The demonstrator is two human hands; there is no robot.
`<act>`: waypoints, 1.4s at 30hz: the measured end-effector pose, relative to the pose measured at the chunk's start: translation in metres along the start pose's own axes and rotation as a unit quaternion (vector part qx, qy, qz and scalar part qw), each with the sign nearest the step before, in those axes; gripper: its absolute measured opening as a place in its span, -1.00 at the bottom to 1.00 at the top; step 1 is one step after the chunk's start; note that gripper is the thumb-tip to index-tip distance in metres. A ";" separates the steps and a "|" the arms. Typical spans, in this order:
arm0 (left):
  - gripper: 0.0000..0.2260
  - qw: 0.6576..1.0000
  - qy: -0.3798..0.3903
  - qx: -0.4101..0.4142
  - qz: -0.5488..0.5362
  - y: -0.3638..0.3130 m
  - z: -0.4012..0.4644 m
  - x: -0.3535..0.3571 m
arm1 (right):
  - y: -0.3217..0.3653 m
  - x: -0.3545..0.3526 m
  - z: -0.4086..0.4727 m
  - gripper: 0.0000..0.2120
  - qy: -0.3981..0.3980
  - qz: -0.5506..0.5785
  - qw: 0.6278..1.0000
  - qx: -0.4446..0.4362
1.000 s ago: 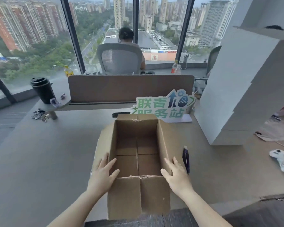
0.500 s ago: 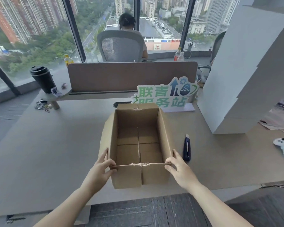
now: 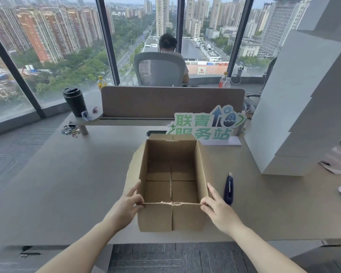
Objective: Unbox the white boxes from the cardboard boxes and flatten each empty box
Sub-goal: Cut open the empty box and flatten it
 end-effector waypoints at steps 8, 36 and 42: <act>-0.55 0.994 0.040 0.034 0.099 0.018 -0.002 0.003 | -0.006 -0.005 -0.008 -0.59 0.059 -0.054 0.996 -0.044; -0.78 0.973 -0.230 -0.006 0.033 -0.001 -0.010 -0.039 | 0.003 -0.043 -0.007 -0.85 -0.281 -0.035 0.958 0.049; -0.87 0.989 -0.146 -0.019 0.025 0.031 -0.046 -0.002 | -0.004 -0.012 -0.043 -0.80 -0.244 0.012 0.966 0.085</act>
Point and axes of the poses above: each hand's wrist, its own z-axis towards the middle knuckle, its own x-axis out of the palm, y = z × x, the point moved 9 cm from there along z, towards the middle knuckle, and after that the axes turned 14 degrees about -x, right-handed, at the moved point
